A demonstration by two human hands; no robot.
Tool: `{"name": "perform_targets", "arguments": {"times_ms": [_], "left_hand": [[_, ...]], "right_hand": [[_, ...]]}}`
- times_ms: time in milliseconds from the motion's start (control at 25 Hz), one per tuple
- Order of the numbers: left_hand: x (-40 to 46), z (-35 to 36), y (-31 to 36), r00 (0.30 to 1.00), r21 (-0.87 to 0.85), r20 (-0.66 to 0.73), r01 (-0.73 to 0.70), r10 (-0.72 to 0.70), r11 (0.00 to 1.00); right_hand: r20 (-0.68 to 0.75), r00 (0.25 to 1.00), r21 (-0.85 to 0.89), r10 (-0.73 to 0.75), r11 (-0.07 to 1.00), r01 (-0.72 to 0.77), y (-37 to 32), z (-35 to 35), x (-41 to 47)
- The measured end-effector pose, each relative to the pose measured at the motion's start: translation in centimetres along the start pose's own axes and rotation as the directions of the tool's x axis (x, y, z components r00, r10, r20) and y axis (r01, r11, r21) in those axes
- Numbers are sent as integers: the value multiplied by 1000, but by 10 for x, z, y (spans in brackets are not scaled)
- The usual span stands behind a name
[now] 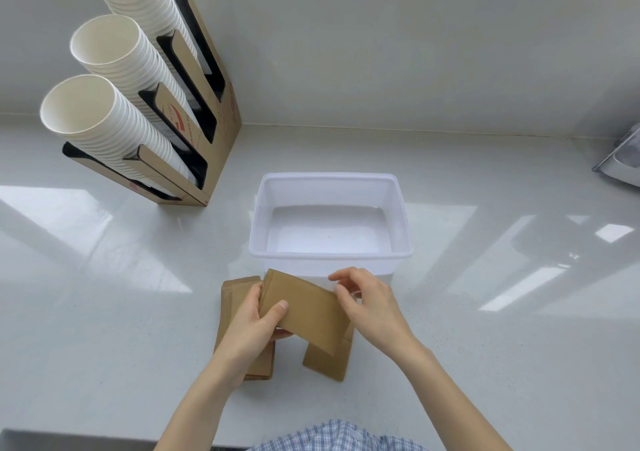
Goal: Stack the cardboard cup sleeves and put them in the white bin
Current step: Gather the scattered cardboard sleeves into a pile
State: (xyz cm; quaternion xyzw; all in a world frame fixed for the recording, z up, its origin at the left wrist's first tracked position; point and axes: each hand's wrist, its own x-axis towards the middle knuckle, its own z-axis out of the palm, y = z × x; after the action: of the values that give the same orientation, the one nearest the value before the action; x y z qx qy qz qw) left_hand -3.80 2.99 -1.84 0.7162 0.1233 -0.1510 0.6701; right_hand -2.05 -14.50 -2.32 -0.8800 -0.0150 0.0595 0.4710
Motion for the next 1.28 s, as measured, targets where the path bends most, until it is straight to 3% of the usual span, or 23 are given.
{"name": "perform_targets", "arguments": {"times_ms": [240, 360, 600, 800, 880, 1040, 1280], "left_hand": [[0, -15, 2, 998, -22, -61, 2, -4, 1000], [0, -20, 3, 997, -33, -80, 6, -8, 999], [-1, -22, 3, 996, -38, -88, 12, -15, 999], [1, -19, 3, 997, -12, -79, 7, -8, 1000], [1, -18, 4, 997, -8, -73, 4, -4, 1000], [2, -15, 6, 998, 2, -56, 3, -2, 1000], [0, 0, 6, 1000, 17, 16, -6, 6, 1000]], "right_hand": [[99, 942, -379, 320, 887, -262, 28, 8, -5], [70, 942, -428, 330, 862, -270, 27, 15, -4], [62, 935, -363, 348, 881, -304, 25, 19, 1], [97, 938, 32, 331, 941, -336, 25, 1, -2], [53, 955, 93, 292, 951, -296, 22, -13, -3], [-15, 970, 102, 243, 965, -240, 12, -36, -5], [76, 996, 87, 39, 995, -46, -17, -26, -6]]}}
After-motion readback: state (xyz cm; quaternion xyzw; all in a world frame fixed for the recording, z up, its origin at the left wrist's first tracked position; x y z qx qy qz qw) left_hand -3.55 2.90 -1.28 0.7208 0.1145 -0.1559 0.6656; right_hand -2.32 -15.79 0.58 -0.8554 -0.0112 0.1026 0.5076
